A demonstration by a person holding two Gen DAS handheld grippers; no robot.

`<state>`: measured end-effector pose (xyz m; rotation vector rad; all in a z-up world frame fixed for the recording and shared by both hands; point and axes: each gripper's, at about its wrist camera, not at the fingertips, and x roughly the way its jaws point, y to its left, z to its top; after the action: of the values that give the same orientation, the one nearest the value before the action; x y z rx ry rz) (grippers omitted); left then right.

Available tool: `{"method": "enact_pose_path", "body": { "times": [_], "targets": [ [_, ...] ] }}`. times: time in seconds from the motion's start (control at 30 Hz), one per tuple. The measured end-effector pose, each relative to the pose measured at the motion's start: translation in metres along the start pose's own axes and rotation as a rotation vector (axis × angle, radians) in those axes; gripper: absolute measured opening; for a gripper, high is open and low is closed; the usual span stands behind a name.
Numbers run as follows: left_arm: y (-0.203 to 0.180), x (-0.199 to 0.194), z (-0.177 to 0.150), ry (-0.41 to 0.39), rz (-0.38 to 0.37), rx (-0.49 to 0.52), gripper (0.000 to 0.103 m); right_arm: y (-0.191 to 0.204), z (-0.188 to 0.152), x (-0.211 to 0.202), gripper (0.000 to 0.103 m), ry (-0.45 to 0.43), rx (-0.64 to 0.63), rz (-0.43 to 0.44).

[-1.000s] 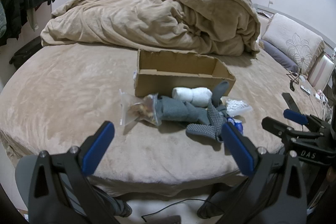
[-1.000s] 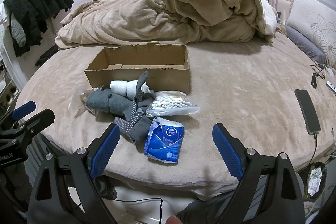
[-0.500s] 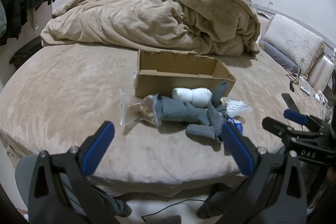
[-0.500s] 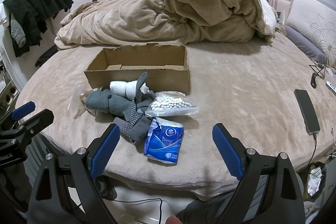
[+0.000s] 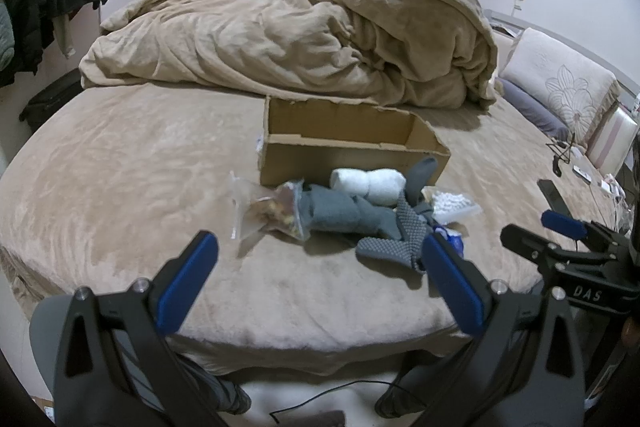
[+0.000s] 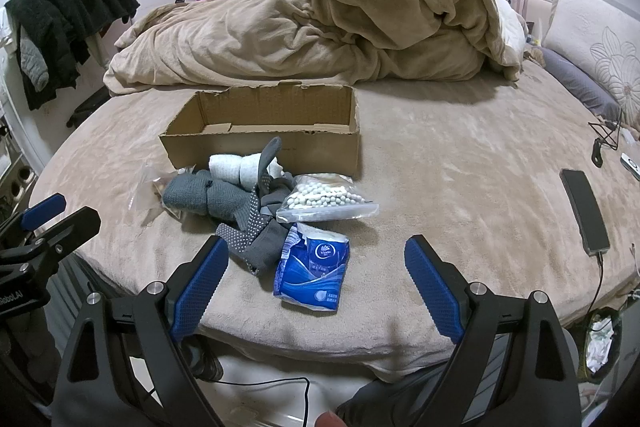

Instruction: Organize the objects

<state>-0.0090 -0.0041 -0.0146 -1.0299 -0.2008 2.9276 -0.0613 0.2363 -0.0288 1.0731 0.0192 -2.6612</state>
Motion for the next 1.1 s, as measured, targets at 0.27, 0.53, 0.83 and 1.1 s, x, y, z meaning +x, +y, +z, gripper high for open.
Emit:
{"method": "enact_pose_path", "body": {
  "times": [0.27, 0.53, 0.83, 1.1],
  "targets": [
    [0.0017, -0.0003, 0.0009, -0.002, -0.003, 0.002, 0.103, 0.0, 0.0001, -0.0002, 0.092, 0.0, 0.0, 0.0],
    [0.0008, -0.0013, -0.0001, -0.004, -0.003, 0.004, 0.103, 0.0, 0.0005, 0.0, 0.092, 0.0, 0.0, 0.001],
    [-0.0016, -0.0018, -0.0001, -0.007, -0.008, 0.012, 0.103, 0.0003, 0.0009, 0.0004, 0.092, 0.001, -0.001, 0.0],
    [-0.0026, 0.0047, 0.0009, -0.003, -0.014, 0.027, 0.103, -0.0007, 0.0026, 0.0035, 0.092, 0.004, -0.005, -0.001]
  ]
}}
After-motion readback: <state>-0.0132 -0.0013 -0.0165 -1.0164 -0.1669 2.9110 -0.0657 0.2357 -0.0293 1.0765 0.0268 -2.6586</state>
